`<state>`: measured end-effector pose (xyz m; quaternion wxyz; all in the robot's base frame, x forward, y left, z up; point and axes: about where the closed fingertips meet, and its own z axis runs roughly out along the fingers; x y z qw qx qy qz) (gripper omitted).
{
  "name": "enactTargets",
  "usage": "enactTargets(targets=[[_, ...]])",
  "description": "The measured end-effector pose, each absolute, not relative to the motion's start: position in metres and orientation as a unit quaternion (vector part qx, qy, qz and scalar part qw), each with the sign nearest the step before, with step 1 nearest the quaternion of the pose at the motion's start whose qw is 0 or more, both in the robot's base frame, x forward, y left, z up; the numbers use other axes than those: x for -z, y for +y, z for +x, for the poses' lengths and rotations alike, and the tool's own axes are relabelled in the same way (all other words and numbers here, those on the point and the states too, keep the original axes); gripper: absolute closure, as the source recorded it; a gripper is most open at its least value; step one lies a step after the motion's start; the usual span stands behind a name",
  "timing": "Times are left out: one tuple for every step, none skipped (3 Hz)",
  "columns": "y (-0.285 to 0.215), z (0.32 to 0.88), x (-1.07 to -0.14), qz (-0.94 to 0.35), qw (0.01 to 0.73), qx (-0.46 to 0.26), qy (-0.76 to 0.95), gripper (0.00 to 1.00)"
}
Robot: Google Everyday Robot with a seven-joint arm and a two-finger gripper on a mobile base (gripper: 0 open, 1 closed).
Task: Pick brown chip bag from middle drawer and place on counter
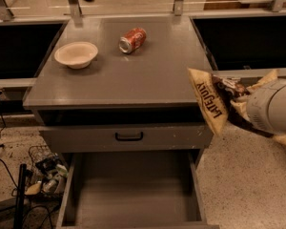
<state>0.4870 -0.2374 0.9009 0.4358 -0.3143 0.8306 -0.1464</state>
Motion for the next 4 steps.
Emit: enactTargets(targets=[[-0.238,0.488,-0.903,-0.313,0.438,0.148,0.83,1.0],[-0.236,0.513,-0.899,-0.302,0.453,0.141,0.827,1.0],[-0.197,0.568,-0.91,-0.304,0.484,0.115,0.813,1.0],[-0.166,0.596,-0.922,-0.312,0.5,0.102,0.801,1.0]])
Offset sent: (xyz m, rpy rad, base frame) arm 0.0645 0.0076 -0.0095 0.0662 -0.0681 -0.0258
